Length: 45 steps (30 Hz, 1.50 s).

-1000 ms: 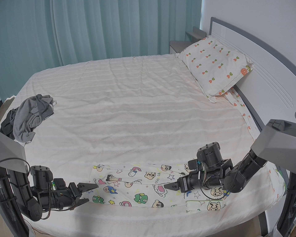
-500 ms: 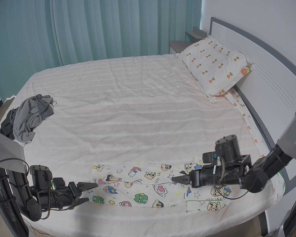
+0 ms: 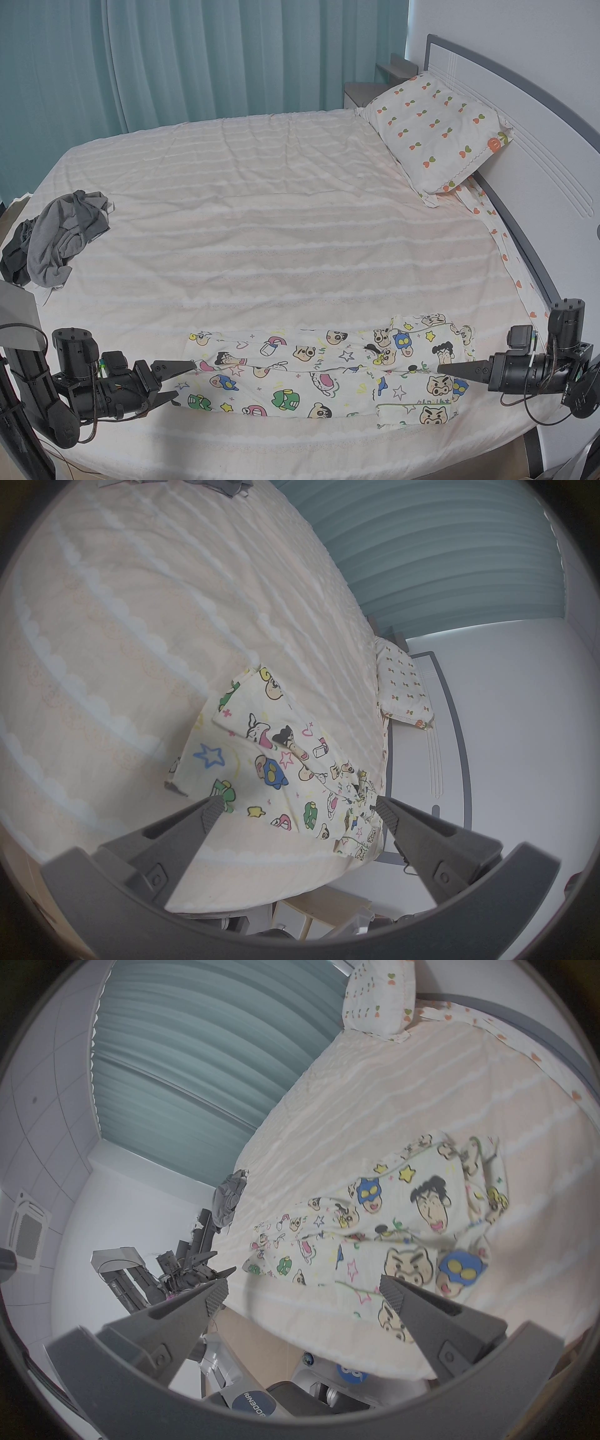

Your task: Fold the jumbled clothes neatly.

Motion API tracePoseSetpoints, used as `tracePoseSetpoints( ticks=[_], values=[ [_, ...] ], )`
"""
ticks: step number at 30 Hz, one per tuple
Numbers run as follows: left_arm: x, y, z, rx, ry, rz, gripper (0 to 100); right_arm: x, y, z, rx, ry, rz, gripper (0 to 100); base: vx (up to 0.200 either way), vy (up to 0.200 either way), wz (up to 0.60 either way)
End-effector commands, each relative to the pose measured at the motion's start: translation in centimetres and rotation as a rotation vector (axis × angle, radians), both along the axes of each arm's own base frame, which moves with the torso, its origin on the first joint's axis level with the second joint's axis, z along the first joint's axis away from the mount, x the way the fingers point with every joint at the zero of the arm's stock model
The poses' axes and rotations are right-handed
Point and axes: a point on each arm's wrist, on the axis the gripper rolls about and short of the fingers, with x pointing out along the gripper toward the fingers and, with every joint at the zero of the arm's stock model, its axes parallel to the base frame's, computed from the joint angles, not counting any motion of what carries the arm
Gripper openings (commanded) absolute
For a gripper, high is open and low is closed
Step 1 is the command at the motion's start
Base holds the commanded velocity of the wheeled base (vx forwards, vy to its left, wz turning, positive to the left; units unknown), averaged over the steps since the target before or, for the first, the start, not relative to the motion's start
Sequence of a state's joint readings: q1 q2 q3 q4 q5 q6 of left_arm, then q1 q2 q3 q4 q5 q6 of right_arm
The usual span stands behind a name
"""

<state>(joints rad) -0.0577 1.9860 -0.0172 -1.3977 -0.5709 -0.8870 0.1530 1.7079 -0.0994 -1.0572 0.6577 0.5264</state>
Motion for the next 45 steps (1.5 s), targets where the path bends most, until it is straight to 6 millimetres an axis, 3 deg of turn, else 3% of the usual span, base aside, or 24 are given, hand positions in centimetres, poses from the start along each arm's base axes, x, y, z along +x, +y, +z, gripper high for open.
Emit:
tracePoseSetpoints(
  ticks=[1,10,31,37,38,45],
  values=[
    [-0.4,-0.1,-0.1,0.003,0.011,-0.008,100,-1.1,-0.7,-2.1,0.008,0.095,-0.009,100,0.000,0.000,0.00],
    [-0.4,-0.7,-0.2,0.018,0.016,-0.004,100,-1.0,-0.7,-2.6,0.004,0.113,-0.009,100,0.000,0.000,0.00],
    [0.8,-0.6,-0.2,0.075,-0.025,0.068,100,-1.0,-0.7,-2.4,0.004,0.100,-0.009,100,0.000,0.200,0.00],
    [3.6,-1.2,0.3,0.095,-0.114,0.093,100,-1.0,-0.7,-2.3,0.006,0.094,-0.010,100,0.000,0.000,0.00],
    [4.9,-1.8,-0.1,0.110,-0.128,0.101,100,-1.0,-0.7,-2.4,0.005,0.097,-0.010,100,0.000,0.000,0.00],
    [8.6,-4.2,-0.7,0.131,-0.149,0.069,100,-1.0,-0.7,-2.4,0.004,0.103,-0.008,100,0.000,0.000,0.00]
  ],
)
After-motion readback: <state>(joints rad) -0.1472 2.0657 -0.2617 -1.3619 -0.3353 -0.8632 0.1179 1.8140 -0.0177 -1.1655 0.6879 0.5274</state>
